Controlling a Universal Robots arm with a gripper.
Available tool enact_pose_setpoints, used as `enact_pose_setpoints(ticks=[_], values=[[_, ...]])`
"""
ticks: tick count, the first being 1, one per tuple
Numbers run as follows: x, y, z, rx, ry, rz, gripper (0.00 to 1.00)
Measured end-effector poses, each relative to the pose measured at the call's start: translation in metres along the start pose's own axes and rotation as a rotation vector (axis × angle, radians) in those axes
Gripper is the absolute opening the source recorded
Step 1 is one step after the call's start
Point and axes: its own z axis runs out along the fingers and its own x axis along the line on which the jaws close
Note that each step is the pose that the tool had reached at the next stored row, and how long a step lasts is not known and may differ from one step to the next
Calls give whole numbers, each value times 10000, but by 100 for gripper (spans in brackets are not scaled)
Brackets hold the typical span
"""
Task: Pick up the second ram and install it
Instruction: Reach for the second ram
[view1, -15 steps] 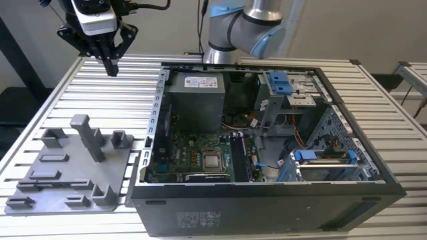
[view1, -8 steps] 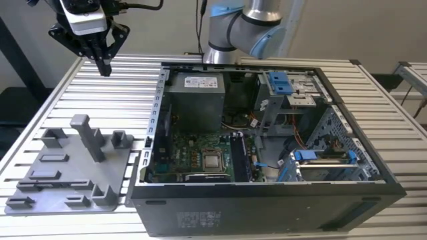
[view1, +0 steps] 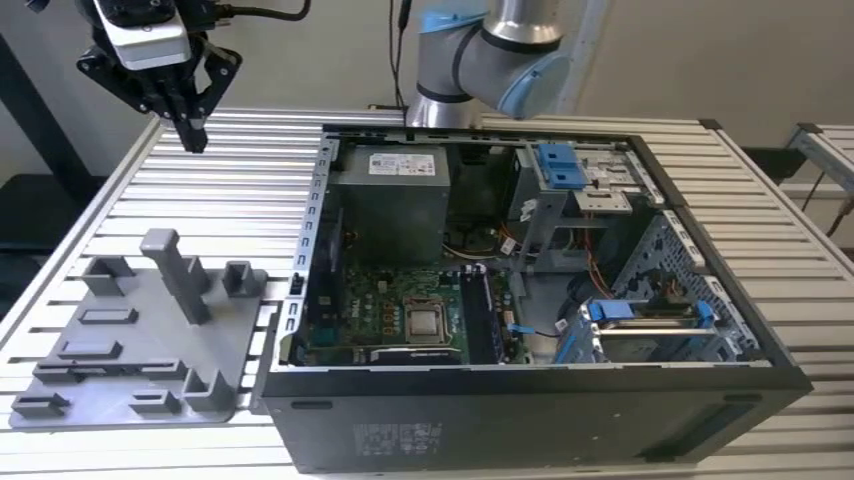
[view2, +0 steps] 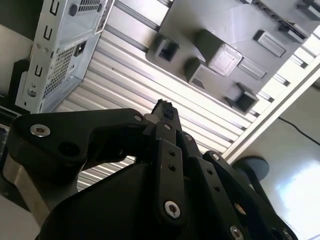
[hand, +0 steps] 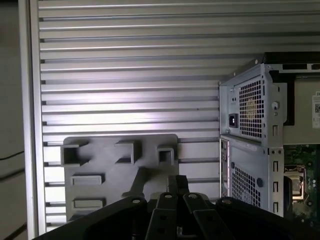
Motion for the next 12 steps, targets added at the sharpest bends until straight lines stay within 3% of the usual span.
enact_pose_setpoints(ticks=[12], values=[[284, -12, -2, -3, 4, -42, 11]])
